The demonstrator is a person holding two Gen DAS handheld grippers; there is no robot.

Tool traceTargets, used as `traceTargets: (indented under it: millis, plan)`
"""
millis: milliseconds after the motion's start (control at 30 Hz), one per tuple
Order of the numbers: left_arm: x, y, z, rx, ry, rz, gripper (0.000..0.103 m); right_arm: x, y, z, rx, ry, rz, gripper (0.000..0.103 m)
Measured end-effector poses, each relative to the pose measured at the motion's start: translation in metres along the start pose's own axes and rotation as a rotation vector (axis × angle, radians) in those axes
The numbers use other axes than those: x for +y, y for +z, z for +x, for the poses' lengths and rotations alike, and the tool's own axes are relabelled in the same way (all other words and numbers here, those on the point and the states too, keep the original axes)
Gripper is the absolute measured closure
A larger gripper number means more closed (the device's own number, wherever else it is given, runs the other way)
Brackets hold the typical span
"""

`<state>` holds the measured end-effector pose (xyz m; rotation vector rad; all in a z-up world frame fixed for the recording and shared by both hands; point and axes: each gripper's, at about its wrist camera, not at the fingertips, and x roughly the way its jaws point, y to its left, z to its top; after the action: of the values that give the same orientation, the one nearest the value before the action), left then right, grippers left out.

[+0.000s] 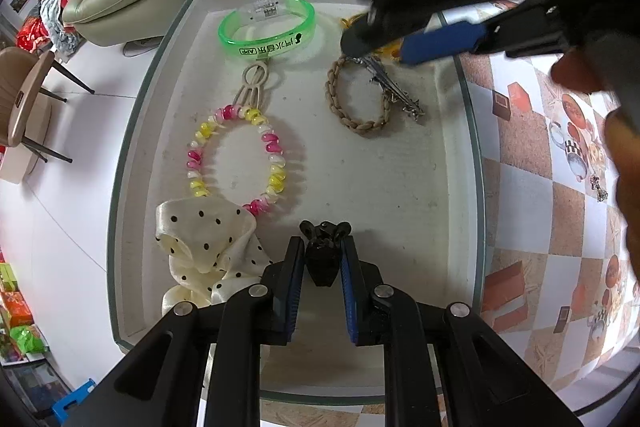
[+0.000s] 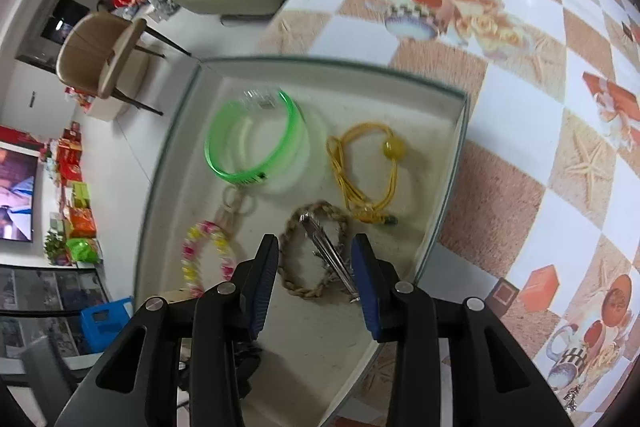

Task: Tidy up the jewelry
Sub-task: 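Carry the silver clip and black claw clip into the tray and release both, then move both open tools back over the table toward the remaining items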

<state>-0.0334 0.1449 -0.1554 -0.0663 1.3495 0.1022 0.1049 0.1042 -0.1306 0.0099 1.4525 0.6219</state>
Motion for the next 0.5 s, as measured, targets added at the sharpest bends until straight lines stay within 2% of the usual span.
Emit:
traceTargets:
  millis: [200,433,500]
  plan:
    - [-0.001,0.003,-0.009,-0.005,-0.009,0.005,0.08,-0.001,-0.001,-0.04,-0.08,0.017,0.033,0.061]
    - [0.004,0.016,-0.023,0.0,-0.024,0.005,0.079,-0.028,-0.034,-0.075,-0.103,-0.019,0.112,0.061]
    - [0.004,0.019,-0.026,0.005,-0.017,0.009,0.035,-0.038,-0.047,-0.081,-0.1,-0.032,0.144,0.06]
